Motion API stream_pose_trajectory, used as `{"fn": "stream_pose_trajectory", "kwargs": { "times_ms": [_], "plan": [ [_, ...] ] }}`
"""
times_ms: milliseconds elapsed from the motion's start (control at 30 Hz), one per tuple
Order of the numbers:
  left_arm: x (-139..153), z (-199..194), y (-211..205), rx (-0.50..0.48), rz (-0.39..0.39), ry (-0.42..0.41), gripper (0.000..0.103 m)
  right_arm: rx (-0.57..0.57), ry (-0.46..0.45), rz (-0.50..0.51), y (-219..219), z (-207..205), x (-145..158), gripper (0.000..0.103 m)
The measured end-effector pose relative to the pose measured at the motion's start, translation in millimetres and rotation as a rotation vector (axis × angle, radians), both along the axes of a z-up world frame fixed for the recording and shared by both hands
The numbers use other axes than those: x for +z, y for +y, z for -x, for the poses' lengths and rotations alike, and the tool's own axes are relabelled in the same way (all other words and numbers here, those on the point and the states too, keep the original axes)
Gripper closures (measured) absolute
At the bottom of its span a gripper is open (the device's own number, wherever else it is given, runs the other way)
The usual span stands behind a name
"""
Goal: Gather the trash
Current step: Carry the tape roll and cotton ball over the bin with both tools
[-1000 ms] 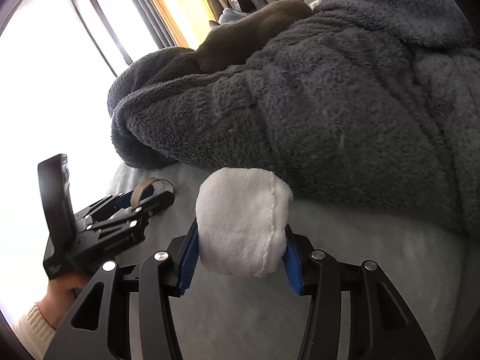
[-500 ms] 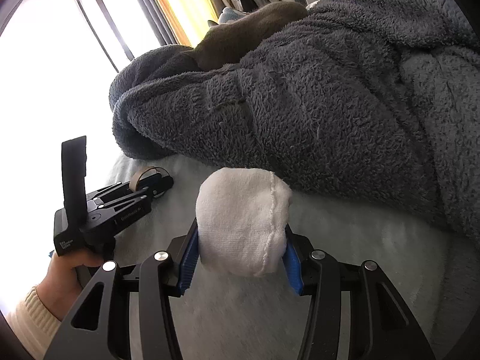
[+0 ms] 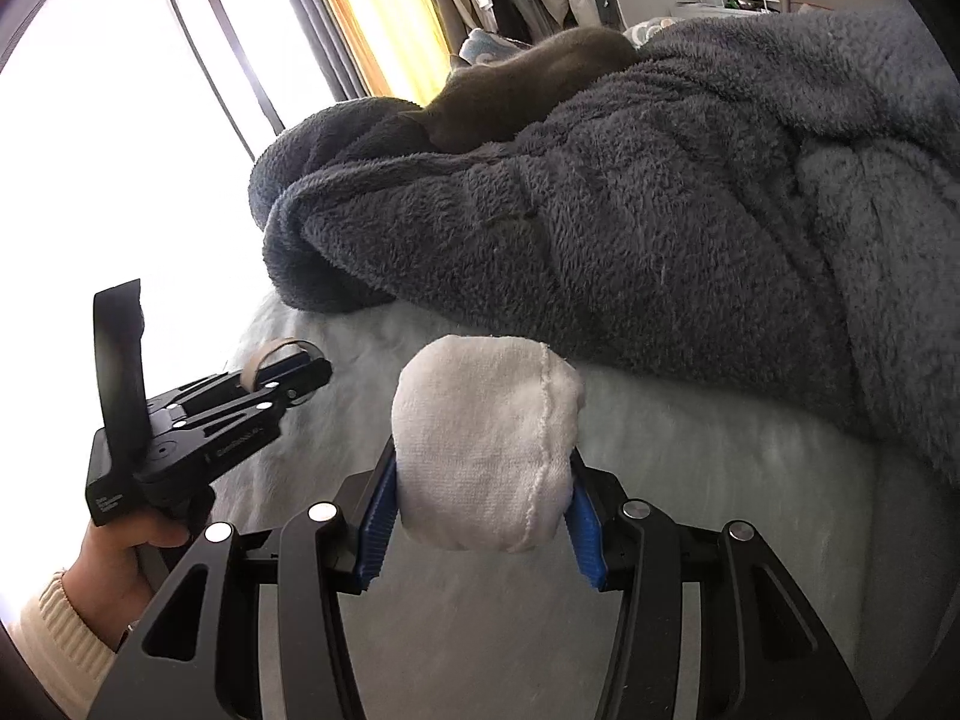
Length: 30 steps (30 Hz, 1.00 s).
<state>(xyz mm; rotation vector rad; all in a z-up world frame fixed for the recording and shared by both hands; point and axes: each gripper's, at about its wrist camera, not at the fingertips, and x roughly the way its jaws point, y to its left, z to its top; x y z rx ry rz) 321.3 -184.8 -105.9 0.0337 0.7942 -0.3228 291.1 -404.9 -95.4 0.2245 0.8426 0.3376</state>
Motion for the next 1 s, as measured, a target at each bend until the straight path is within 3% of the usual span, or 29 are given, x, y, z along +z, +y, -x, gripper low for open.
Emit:
{"fn": "stream_pose_trajectory", "kwargs": {
  "times_ms": [500, 767, 867, 1000],
  "plan": [
    [17.8, 87.5, 55.7, -0.029, -0.023, 0.0, 0.08, 0.009, 0.022, 0.038, 52.8, 54.0, 18.7, 0.053],
    [16.6, 127.5, 100.7, 0.036, -0.019, 0.005, 0.08, 0.057, 0.018, 0.064, 107.2, 88.5, 26.5, 0.053],
    [11.3, 133.1, 121.6, 0.081, 0.024, 0.045, 0.08, 0.072, 0.011, 0.058, 126.5, 94.7, 28.8, 0.053],
    [-3.0, 138.5, 144.6, 0.131, -0.039, 0.083, 0.08, 0.109, 0.009, 0.065, 156.4, 100.3, 29.7, 0.053]
  ]
}}
